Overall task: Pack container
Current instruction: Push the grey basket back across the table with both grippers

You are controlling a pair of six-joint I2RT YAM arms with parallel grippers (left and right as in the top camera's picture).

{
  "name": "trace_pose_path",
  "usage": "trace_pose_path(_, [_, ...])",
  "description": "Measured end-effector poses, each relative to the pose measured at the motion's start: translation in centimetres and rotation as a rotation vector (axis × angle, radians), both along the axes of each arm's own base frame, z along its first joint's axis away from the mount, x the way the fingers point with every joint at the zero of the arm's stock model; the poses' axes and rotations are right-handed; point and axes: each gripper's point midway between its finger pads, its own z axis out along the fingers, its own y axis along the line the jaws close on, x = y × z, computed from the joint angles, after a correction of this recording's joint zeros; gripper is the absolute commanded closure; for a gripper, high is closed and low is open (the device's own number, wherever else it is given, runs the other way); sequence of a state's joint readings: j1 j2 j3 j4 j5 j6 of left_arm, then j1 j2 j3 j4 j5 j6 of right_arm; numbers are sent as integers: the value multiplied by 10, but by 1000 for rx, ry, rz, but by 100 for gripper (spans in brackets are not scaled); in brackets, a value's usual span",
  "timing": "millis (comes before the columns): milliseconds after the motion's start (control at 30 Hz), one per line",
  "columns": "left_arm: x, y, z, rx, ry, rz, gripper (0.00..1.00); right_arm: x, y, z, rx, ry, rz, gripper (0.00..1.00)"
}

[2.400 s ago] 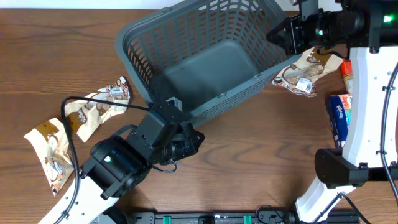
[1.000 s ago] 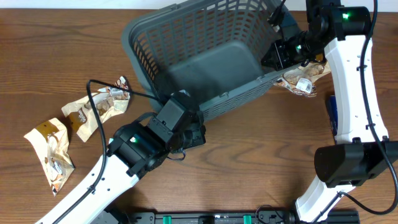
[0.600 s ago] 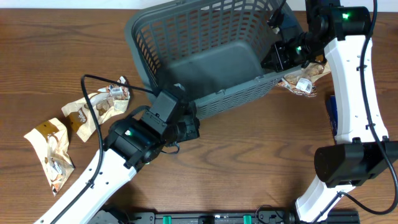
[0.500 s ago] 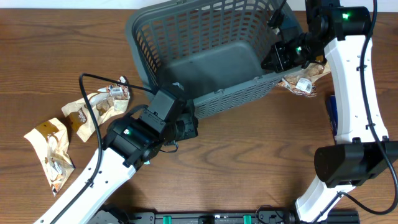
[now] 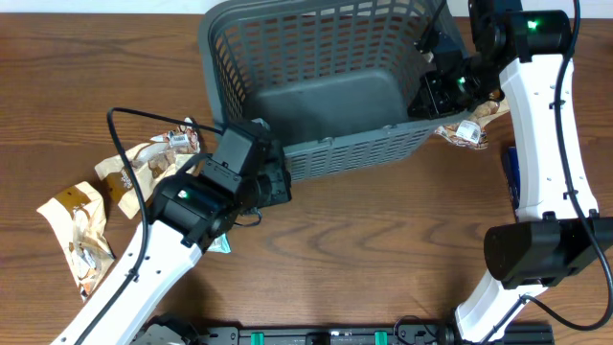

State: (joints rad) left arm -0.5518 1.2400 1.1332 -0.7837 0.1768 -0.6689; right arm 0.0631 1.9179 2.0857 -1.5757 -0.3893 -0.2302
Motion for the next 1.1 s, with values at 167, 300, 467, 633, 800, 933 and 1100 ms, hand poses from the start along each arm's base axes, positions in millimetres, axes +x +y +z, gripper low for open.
trace_pose_path(167, [10,14,-1,18,-13,21,95,-6,-1,-1,-6,32,-12,99])
trace_pose_path(300, [16,24,-1,30,-20,37,94,-7,-1,-1,-6,37,-15,99])
trace_pose_path(467, [19,31,-2,40,-26,41,94,-7,-2,-1,-10,36,-16,99])
trace_pose_path(633, [20,31,-2,44,-28,37,94,-7,-8,2,-44,17,-33,99])
trace_pose_path(800, [20,31,-2,45,-29,36,94,-8,-15,5,-78,2,-55,99])
trace_pose_path(933, [19,31,-2,47,-29,34,94,-5,-20,6,-82,-5,-73,99])
trace_pose_path(1100, [20,31,-2,49,-32,29,94,-1,-31,8,-71,-14,-113,99])
